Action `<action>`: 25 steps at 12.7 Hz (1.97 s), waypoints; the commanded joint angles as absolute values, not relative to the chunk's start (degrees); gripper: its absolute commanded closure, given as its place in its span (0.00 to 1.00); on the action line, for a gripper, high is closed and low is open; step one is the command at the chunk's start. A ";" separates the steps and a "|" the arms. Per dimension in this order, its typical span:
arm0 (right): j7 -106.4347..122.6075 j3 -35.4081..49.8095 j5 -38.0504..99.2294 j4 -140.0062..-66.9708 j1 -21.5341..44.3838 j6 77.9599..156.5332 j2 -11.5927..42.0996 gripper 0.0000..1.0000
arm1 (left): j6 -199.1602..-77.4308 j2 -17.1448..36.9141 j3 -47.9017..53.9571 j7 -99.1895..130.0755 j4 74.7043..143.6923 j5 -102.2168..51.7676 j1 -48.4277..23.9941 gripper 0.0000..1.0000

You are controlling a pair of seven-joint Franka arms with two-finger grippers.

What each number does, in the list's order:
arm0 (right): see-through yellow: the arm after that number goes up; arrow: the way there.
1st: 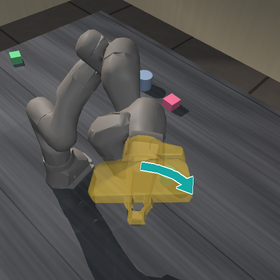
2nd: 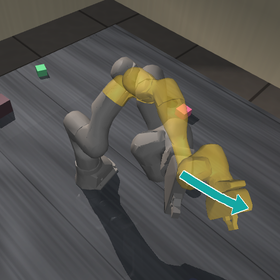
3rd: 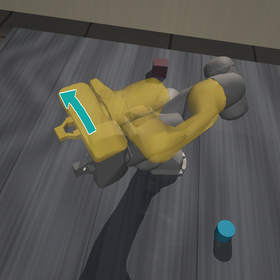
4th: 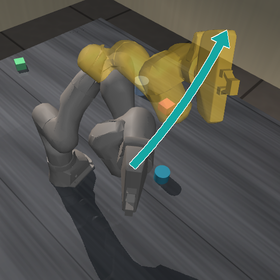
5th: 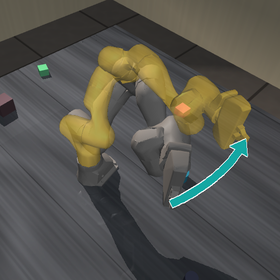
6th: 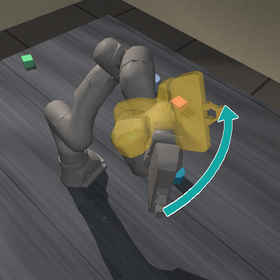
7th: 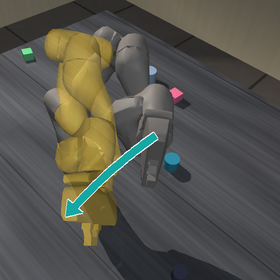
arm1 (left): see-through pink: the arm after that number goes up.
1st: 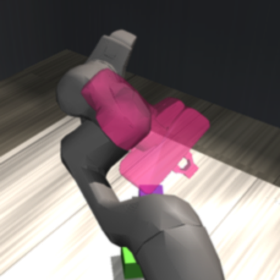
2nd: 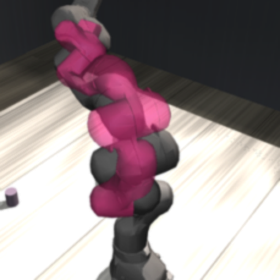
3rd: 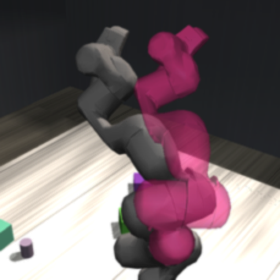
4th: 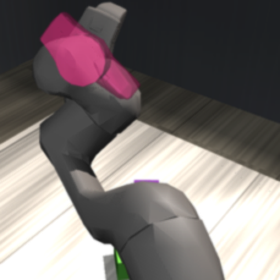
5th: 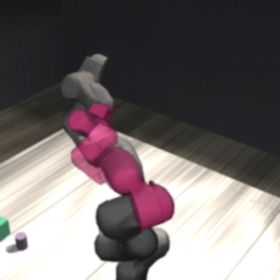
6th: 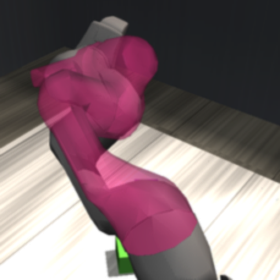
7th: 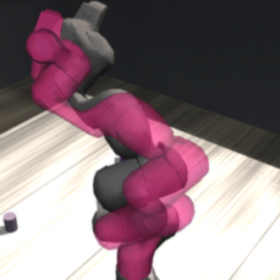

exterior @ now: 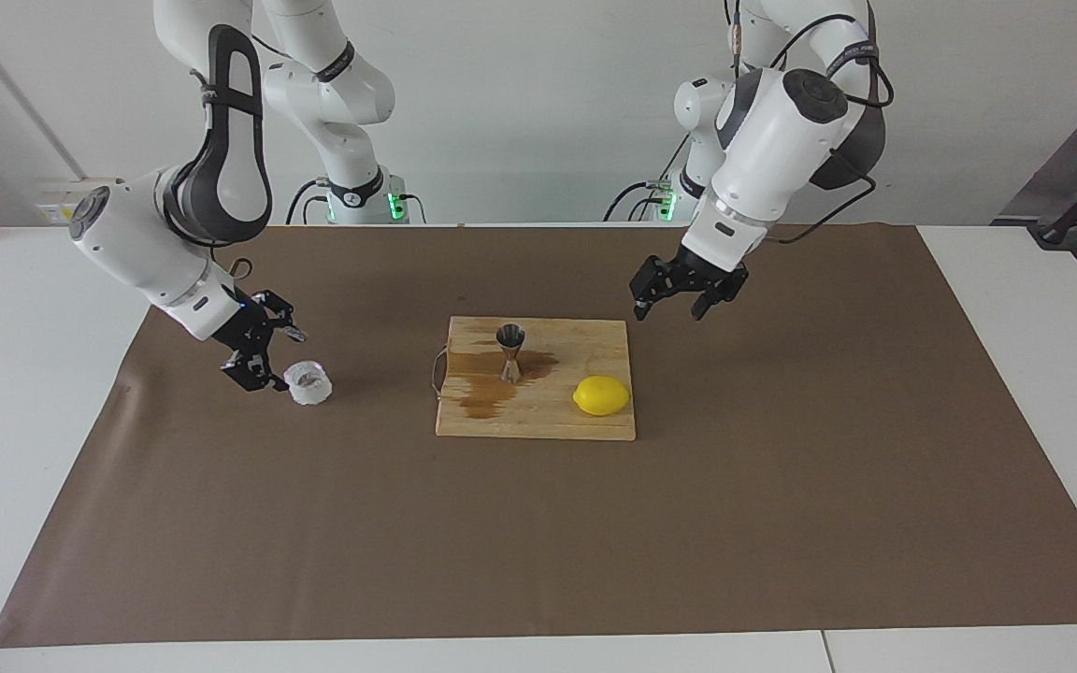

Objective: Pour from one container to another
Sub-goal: 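Retract the left gripper while the right gripper reaches the white cup, then grasp the white cup with the right gripper and lift it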

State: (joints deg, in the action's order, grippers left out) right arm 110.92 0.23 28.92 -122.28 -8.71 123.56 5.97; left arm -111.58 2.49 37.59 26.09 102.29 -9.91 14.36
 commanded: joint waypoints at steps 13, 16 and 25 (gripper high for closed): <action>124.54 0.70 37.71 -126.83 -9.06 130.34 11.25 0.18 | -92.02 -7.65 3.25 5.71 100.11 -4.22 -0.97 0.00; 124.02 0.70 37.79 -127.00 -9.23 129.73 10.99 1.00 | -88.27 -7.65 3.34 5.80 99.76 -4.04 -0.70 0.00; 110.32 0.79 36.04 -124.81 -0.90 129.11 4.84 1.00 | -88.85 -8.44 3.96 6.24 100.11 -3.16 -1.67 0.00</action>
